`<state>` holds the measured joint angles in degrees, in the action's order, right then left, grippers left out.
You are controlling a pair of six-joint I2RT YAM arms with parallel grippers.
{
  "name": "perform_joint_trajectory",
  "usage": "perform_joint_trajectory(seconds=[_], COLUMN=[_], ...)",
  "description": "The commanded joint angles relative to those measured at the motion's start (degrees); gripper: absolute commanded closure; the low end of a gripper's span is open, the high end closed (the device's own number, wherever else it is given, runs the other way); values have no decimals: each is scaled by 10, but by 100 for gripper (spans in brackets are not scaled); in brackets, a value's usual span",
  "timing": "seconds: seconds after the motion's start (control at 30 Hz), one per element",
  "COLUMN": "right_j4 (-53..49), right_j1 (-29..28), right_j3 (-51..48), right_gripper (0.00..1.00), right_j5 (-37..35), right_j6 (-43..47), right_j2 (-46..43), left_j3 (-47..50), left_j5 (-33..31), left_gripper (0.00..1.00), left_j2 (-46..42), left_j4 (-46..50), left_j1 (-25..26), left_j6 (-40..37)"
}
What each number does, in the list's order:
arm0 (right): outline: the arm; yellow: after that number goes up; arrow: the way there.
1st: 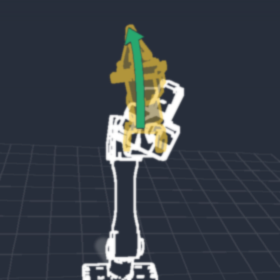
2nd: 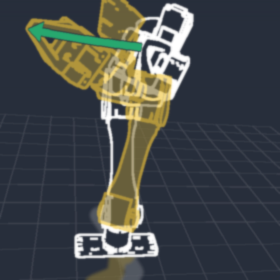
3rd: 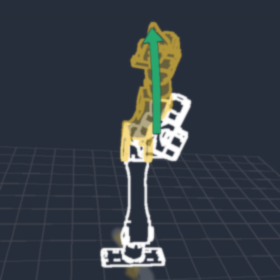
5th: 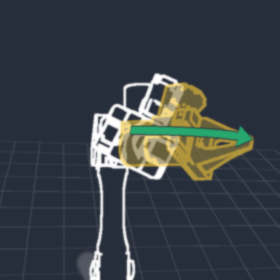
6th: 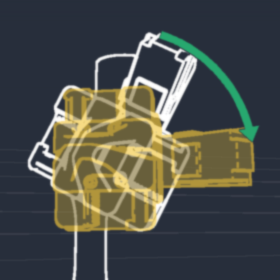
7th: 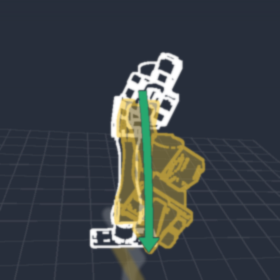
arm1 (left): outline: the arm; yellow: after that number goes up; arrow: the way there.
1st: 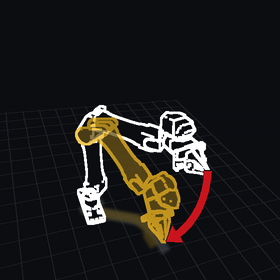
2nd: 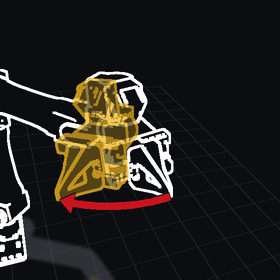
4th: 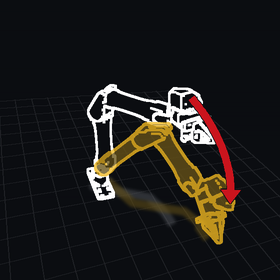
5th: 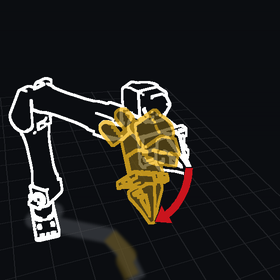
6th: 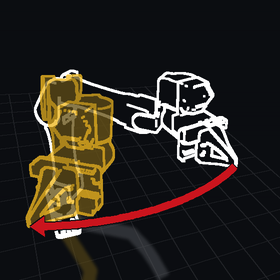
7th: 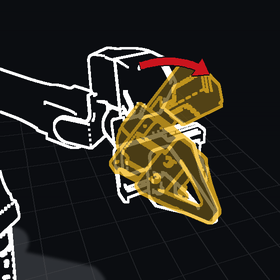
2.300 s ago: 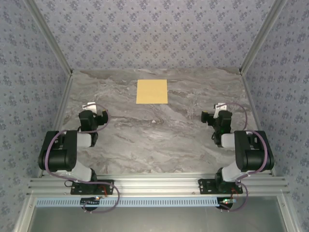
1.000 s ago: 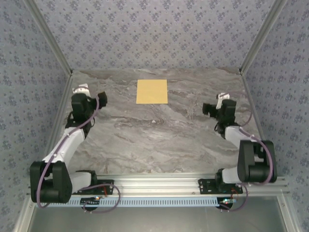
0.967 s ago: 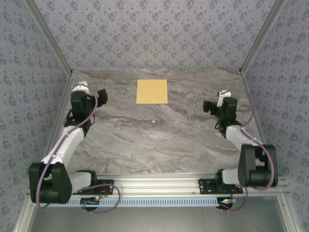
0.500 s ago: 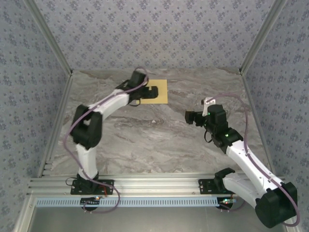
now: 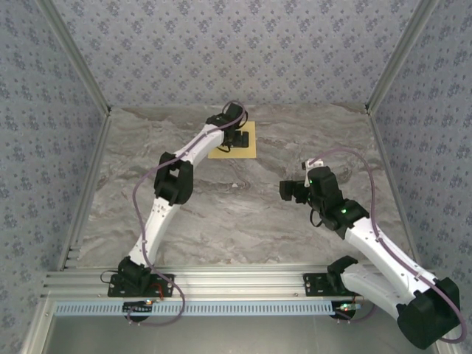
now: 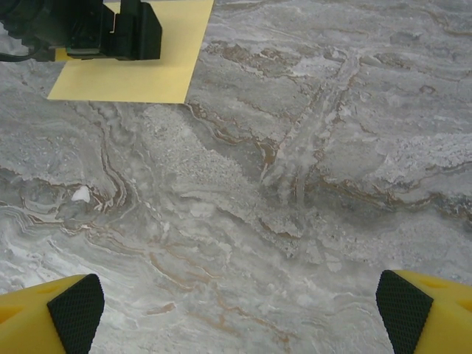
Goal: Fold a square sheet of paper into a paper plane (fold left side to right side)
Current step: Move the square sheet of paper to the center of the table.
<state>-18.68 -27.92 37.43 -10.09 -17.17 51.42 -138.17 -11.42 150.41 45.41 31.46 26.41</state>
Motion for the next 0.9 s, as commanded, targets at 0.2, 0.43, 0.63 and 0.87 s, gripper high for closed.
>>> perform_joint_trajectory(seconds=[0.2, 0.43, 0.63, 0.87], right_j4=[-47, -79, -89, -97], right_j1=[-10, -11, -11, -13], right_j3=[10, 26, 17, 9], right_gripper=[0, 0, 0, 0], right_j5=[-17, -17, -14, -15], right_j6=[-20, -23, -43, -54], right_j2=[-13, -35, -61, -68], left_j3=[-20, 139, 368, 589], left_j5=[-9, 23, 50, 38], left_gripper=[2, 2, 2, 2], left_j2=[19, -64, -189, -323], left_j4=[94, 59, -28, -110], left_j1=[20, 48, 76, 147], left_j6=[-11, 11, 66, 147])
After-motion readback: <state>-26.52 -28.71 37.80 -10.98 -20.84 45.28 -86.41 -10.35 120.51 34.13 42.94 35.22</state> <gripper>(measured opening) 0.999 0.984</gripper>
